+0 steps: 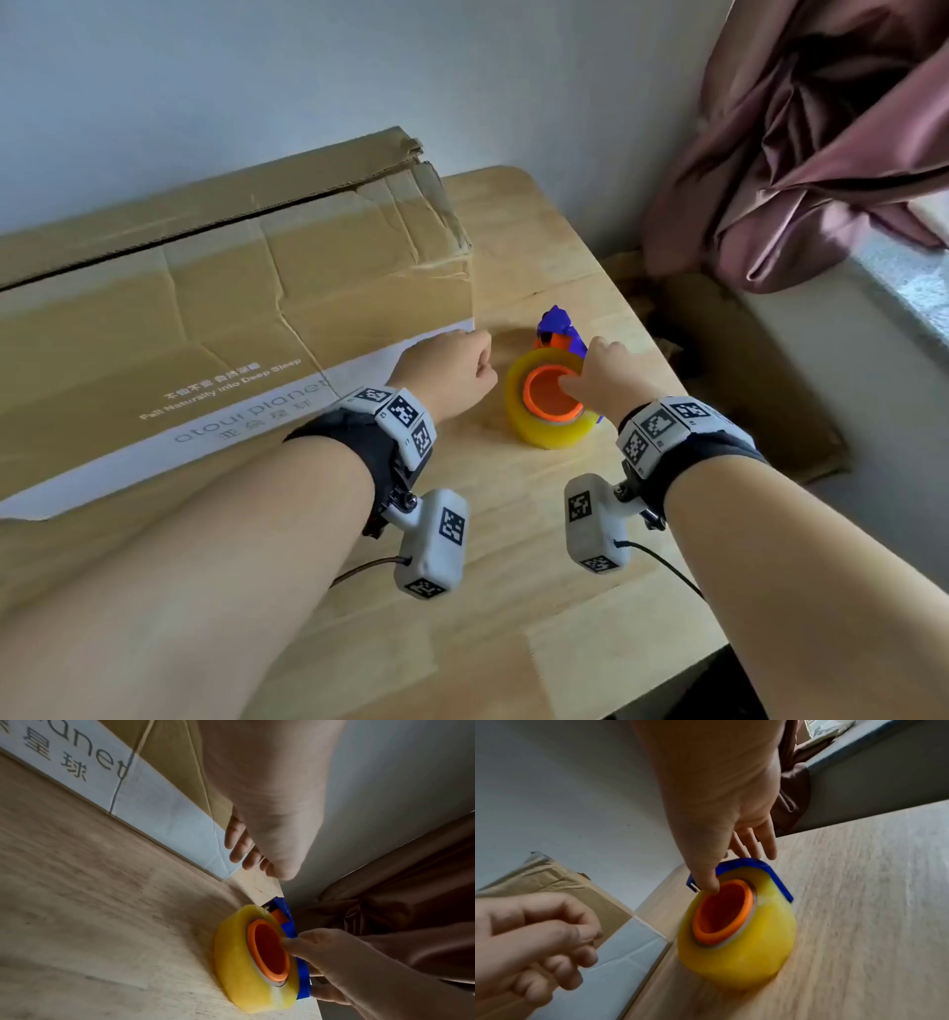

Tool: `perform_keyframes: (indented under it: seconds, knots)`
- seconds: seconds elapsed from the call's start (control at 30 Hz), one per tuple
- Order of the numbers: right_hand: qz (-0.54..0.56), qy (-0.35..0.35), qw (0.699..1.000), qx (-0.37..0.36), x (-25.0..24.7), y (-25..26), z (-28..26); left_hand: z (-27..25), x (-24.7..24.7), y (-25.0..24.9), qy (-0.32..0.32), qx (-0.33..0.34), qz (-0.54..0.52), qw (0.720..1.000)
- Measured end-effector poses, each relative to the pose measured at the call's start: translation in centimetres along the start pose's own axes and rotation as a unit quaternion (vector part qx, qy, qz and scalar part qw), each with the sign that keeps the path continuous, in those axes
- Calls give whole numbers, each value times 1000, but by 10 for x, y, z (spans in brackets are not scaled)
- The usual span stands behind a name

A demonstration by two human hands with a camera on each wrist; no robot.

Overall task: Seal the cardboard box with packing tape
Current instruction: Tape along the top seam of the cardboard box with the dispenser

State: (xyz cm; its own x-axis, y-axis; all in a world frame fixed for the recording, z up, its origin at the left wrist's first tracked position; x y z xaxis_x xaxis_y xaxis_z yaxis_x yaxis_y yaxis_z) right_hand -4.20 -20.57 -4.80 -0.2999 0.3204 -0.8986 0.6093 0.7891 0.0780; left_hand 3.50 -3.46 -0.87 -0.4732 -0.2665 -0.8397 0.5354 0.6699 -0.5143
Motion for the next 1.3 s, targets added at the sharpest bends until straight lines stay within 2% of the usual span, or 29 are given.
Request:
perform_keyframes:
  seconds: [0.13, 0.27, 0.43, 0.53, 0.7, 0.83, 0.93, 1.03, 1.13, 1.3]
  knots:
    - [49, 18, 999, 14, 19, -6, 6, 4, 8, 9, 9, -15, 9, 1000]
    - [113, -5, 993, 43, 28, -12, 10, -1, 5, 15, 15, -18, 14, 1000]
    - [150, -28, 987, 55, 20, -8, -1, -12, -20, 15, -10, -10, 17, 1000]
    - [244, -62, 966, 62, 7, -1, -15, -25, -44, 16, -26, 12, 7, 1000]
    - [347, -149, 926, 3, -26, 46, -46, -61, -96, 36, -81, 38, 0, 996]
    - [319, -245, 914, -59, -51, 109, -87, -106, -141, 75, -132, 72, 0, 989]
    - [351, -249, 900, -65, -54, 162, -119, -147, -173, 117, -176, 83, 54, 979]
    - [361, -245, 894, -98, -58, 222, -150, -189, -206, 175, -187, -9, 85, 979]
    - [341, -237, 900, -136, -64, 280, -173, -224, -235, 234, -161, -106, 124, 973]
    - [296, -229, 908, -187, -87, 359, -192, -247, -270, 301, -112, -177, 116, 971]
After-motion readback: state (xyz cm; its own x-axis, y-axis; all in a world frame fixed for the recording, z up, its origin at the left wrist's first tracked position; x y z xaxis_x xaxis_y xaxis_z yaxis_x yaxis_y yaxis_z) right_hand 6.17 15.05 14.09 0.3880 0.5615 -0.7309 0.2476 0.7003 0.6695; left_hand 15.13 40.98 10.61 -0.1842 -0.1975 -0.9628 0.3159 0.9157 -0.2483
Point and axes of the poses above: each hand's wrist, its own z-axis towards the middle knuckle, its own x-axis out of the palm, y = z × x, the point moved 5 cm from there along z, towards the middle knuckle, and after that the axes turned 10 degrees about -z, right-handed, at the moved point
